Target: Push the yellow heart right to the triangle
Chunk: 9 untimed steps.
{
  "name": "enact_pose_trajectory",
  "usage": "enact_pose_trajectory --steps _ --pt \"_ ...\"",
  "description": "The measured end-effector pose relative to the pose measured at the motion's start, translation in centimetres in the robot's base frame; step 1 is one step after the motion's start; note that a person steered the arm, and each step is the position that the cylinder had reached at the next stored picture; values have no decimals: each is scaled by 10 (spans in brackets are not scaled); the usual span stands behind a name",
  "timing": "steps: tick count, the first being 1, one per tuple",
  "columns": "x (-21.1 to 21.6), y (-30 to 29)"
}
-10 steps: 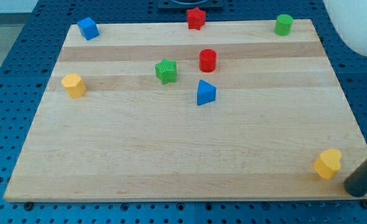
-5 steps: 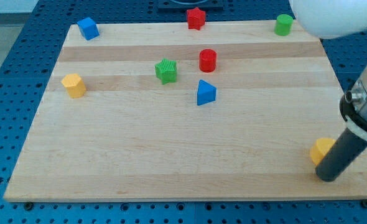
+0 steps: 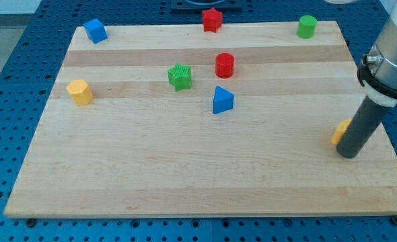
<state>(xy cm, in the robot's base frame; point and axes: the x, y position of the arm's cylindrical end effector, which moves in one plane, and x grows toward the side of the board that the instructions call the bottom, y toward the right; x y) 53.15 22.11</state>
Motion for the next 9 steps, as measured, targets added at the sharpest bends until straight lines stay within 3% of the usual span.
enact_pose_trajectory --steps 2,4,7,9 --pt "-2 14" --pt "-44 14" --pt "-44 -14" --pt "-77 3"
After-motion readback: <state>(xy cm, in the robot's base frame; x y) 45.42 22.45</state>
